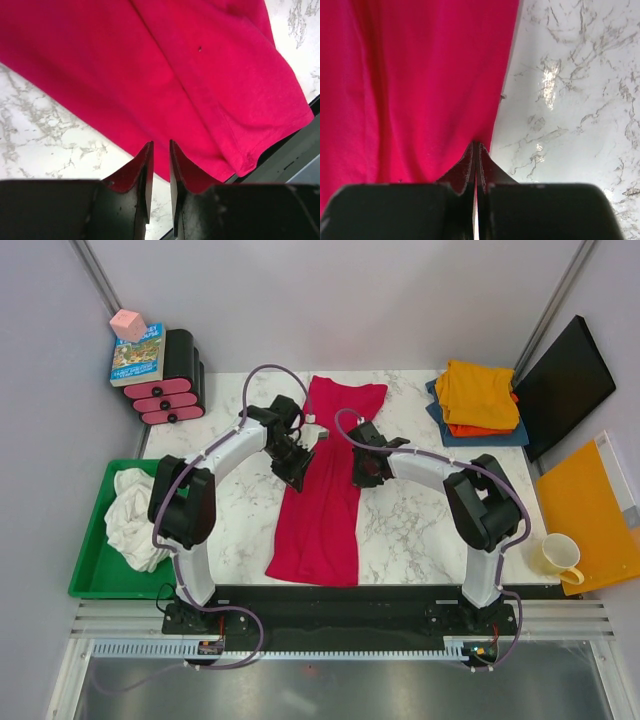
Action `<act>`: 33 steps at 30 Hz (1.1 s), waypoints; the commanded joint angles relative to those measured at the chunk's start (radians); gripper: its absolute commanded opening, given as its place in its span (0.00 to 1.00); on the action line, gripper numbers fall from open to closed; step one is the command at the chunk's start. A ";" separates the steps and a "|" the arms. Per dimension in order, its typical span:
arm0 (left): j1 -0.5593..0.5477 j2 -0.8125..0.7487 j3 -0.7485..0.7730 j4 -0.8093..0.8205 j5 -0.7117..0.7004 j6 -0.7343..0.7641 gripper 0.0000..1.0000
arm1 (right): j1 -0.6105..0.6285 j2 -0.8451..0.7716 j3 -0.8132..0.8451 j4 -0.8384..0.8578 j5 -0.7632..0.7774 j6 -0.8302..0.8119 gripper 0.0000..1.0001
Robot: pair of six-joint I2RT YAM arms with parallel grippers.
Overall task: Fold and stack the t-shirts
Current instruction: Rotate the tshirt 90 degrees
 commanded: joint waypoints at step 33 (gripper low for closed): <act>0.049 -0.114 -0.099 0.079 -0.005 -0.039 0.26 | -0.006 -0.200 -0.052 -0.059 0.270 -0.137 0.26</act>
